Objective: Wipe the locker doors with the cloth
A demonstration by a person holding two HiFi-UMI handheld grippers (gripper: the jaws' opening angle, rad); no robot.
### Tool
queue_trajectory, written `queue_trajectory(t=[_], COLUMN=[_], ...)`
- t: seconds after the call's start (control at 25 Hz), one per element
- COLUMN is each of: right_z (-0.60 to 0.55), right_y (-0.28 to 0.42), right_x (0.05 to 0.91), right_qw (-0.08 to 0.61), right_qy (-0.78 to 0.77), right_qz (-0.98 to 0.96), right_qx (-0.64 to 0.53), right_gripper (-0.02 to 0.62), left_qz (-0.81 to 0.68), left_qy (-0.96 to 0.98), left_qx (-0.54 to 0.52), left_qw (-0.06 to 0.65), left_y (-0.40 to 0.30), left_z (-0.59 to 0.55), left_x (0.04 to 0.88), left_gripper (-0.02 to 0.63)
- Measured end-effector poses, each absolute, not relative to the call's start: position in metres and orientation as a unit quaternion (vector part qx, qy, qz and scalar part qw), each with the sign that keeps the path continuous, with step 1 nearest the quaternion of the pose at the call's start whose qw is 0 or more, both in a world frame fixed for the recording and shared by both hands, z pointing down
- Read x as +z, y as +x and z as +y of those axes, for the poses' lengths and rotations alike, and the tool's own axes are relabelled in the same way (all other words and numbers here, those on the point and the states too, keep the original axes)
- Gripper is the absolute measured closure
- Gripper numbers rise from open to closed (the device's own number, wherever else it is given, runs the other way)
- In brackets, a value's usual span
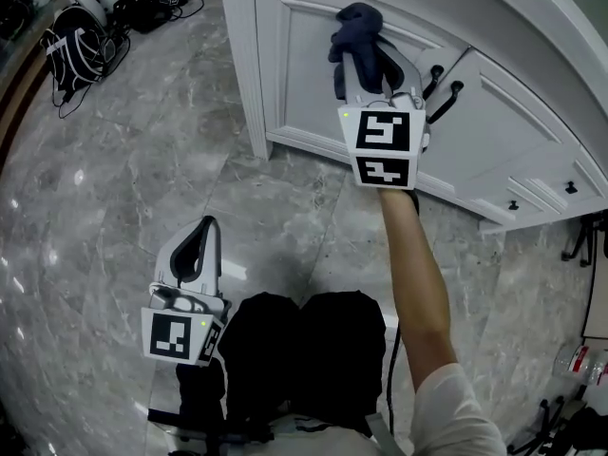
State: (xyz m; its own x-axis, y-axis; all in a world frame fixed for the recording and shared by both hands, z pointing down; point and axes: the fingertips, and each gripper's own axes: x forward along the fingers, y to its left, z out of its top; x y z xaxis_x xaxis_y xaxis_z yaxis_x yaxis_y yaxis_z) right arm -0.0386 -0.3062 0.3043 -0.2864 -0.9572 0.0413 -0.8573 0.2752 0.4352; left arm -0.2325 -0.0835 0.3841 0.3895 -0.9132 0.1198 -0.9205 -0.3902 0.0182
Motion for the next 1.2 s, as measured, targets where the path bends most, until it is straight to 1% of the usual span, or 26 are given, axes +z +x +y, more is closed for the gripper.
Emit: queue_trajectory(t=[0.48,0.64,0.76,0.88,1.04,1.2], right_z=[-0.301,-0.292,-0.275,-0.26,-0.258,-0.275], right_y=[0.029,0.031,0.009,-0.039,-0.11,-0.154], right_x=[0.307,0.304,0.301,0.304,0.332,0.368], right_qw=[0.132,0.114,0.088,0.081,0.097,0.122], right_qy=[0.644,0.645,0.622,0.584,0.523,0.49], right_qz=[-0.745,-0.748,-0.769,-0.797,-0.832,-0.849], right_qx=[-0.112,-0.109,-0.118,-0.135,-0.16,-0.154], right_gripper=[0.486,0.487,0.488,0.488,0.486,0.486], left_qz=[-0.548,-0.546,-0.548,-0.552,-0.555,-0.554], left_qy=[0.835,0.836,0.835,0.832,0.83,0.831], left_qx=[0.043,0.04,0.04,0.035,0.033,0.037], left_qw=[0.036,0.035,0.035,0.039,0.041,0.04], left_y=[-0.23,-0.229,-0.234,-0.241,-0.245,-0.248], left_z=[-0.083,-0.079,-0.075,-0.07,-0.067,-0.064], left_x=[0.381,0.379,0.379,0.381,0.382,0.384], left_gripper=[0.604,0.604,0.604,0.604,0.604,0.604])
